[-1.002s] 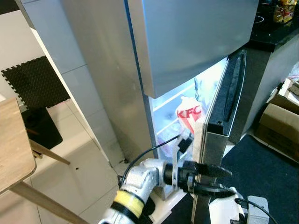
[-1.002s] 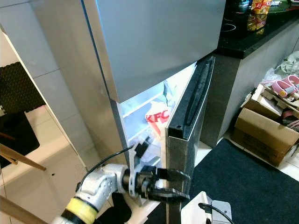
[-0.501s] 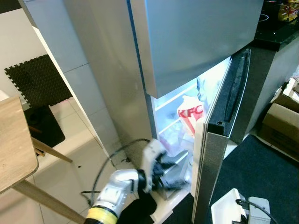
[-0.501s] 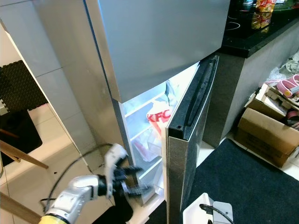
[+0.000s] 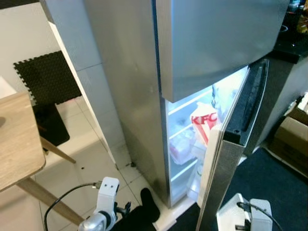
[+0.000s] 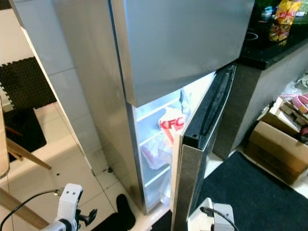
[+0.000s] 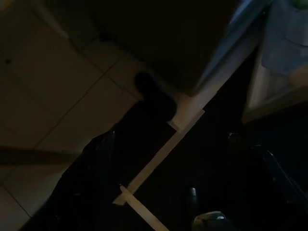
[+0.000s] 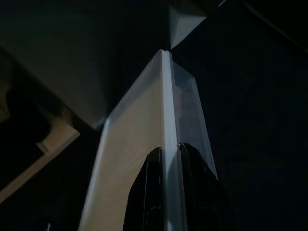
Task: Restocking fridge
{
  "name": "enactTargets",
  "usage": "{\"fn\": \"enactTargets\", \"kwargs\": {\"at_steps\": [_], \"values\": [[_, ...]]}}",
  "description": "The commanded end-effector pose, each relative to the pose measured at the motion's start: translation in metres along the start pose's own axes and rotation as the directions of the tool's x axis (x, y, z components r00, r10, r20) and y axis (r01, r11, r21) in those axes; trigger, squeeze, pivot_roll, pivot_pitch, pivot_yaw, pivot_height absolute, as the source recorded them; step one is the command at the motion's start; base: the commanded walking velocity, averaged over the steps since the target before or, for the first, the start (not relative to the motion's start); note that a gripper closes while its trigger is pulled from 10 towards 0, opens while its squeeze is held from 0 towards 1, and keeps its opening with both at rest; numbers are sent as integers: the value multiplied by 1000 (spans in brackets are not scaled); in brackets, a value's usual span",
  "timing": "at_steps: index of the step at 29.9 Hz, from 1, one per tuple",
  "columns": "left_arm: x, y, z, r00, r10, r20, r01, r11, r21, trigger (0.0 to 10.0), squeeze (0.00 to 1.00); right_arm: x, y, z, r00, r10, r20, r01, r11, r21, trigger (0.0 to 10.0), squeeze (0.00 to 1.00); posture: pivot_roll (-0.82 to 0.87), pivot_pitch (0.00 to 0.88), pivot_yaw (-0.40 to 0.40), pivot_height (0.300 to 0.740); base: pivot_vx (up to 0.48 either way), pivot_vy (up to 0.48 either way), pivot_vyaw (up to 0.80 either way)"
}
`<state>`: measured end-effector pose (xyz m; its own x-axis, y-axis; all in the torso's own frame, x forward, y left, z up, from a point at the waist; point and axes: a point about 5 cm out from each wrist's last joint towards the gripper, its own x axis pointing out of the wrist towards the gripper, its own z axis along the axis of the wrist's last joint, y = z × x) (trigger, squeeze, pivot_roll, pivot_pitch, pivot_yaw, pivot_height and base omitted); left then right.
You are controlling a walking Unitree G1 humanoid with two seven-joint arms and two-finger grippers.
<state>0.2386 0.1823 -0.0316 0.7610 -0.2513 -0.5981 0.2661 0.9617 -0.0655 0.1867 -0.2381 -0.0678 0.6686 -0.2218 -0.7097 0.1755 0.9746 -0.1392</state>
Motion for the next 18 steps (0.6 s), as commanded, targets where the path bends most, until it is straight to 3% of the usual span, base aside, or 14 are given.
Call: {"fn": "enactTargets", "kwargs": {"at_steps": [1,5,10,18], "values": [[5,-14,4,999,-41,12,41,999,29,10000,0,0,1,-1,1000,0,-4,0,1000,8,10000,0,-78,30,48,740,0,0,-781],[15,-32,16,995,-84,61,81,995,51,10000,0,-1,-2,-2,1000,-13,-1,13,1000,19,10000,0,-88,26,64,740,0,0,-781],[20,-39,24,989,-97,107,89,993,80,10000,0,-2,-3,-6,1000,-20,-6,20,999,27,10000,0,-94,25,75,740,0,0,-781],[21,-32,28,990,-12,143,0,997,81,10000,0,-5,-2,-13,999,-25,-20,26,999,48,10000,0,-103,31,91,740,0,0,-781]]}}
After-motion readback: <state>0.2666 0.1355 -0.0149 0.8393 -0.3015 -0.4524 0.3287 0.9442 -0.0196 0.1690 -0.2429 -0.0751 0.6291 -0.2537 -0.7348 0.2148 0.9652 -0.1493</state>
